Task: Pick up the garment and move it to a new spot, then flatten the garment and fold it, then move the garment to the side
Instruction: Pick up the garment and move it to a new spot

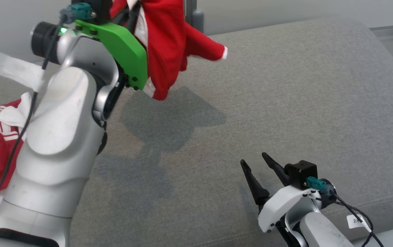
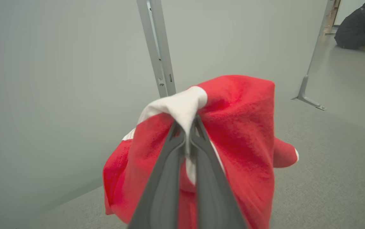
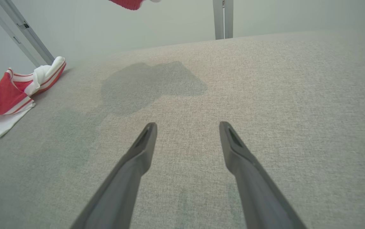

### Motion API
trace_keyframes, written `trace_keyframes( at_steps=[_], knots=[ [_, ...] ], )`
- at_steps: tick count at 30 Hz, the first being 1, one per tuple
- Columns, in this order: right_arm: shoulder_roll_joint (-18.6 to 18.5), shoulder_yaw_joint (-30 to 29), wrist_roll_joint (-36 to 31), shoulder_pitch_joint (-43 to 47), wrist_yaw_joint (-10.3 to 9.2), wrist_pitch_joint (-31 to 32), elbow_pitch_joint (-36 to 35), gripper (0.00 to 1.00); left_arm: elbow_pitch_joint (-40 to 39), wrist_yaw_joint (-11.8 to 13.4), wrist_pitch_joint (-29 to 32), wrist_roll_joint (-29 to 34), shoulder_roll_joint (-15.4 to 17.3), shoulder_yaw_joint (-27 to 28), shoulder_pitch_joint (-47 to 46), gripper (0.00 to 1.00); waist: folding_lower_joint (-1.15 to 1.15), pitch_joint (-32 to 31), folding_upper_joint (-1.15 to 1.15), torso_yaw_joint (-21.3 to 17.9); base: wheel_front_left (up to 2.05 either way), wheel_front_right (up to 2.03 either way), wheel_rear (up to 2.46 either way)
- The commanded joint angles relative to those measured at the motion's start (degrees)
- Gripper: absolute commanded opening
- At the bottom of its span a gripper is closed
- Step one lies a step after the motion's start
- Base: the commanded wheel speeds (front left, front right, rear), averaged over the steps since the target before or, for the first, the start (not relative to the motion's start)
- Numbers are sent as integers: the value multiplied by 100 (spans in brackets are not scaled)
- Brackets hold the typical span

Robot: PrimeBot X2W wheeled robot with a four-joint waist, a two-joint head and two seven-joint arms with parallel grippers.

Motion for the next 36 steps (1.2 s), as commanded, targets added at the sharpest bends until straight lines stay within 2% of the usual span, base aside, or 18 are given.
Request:
trace_keyframes(
  at_steps=[1,6,12,15,16,17,22,27,36],
  knots=[
    [-13,-27,42,-30,-1,-56,19,100,-80,-20,134,-87,-99,-71,182,0,0,24,-1,-373,0,0,0],
    [-11,-69,85,-83,-1,-116,49,100,-205,-77,542,-339,-266,-244,601,0,0,199,-1,-625,0,0,0],
    [-9,58,175,-166,-1,-175,96,100,227,68,656,-364,-38,-213,928,0,0,328,-1,-832,0,0,0],
    [-13,99,201,-205,-1,-207,128,100,615,107,437,-305,83,-165,989,0,0,370,-1,-928,0,0,0],
    [-12,102,209,-230,-1,-214,139,100,785,180,327,-274,125,-127,1013,28,0,380,-1,-946,0,0,0],
    [-11,113,216,-244,-1,-225,151,100,931,248,174,-249,153,-81,1013,100,0,384,-1,-964,0,0,0],
    [-11,49,172,-229,-1,-248,223,100,1510,312,-523,-148,137,-51,963,100,0,329,-1,-911,0,0,0],
    [-12,7,129,-153,-1,-237,288,100,1852,272,-1027,-205,66,-10,984,100,0,140,-1,-663,0,0,0],
    [-13,-63,50,74,-1,-130,290,100,1888,202,-1258,-413,-8,-7,1613,100,0,-333,-1,-184,0,0,0]
  ],
)
